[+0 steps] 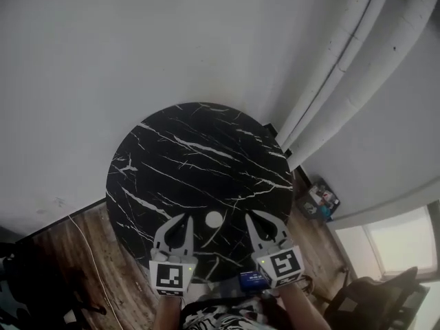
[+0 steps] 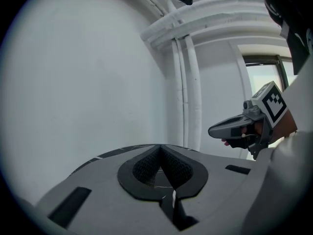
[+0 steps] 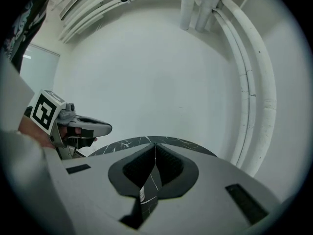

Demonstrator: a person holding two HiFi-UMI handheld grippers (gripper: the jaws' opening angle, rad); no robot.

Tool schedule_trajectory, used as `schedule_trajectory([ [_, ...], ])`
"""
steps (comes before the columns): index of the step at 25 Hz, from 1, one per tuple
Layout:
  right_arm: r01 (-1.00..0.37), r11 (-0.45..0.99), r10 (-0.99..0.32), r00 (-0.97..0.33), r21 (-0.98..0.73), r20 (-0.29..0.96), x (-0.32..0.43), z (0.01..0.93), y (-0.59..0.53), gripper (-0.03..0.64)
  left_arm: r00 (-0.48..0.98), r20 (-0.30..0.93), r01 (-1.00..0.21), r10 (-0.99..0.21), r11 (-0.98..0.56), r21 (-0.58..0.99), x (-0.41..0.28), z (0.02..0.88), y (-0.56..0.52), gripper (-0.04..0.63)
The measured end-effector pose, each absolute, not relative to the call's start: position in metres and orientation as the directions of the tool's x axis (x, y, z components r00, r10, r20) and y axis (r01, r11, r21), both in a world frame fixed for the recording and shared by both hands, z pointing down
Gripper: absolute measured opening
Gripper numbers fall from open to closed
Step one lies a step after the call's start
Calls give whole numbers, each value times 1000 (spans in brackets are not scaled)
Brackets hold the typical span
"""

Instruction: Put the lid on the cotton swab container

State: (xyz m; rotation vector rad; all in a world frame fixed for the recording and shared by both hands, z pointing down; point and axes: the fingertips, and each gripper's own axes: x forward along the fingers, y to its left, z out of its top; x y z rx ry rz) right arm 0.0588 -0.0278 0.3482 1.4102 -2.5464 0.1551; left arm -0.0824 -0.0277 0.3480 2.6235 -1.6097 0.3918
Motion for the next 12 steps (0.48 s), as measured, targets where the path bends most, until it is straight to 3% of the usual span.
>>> schedule_trajectory([
  [12,-858,511,-840,-488,43,237,70,341,-2,17,443,201,-876,-874,-469,-111,-75,332,-9,12],
])
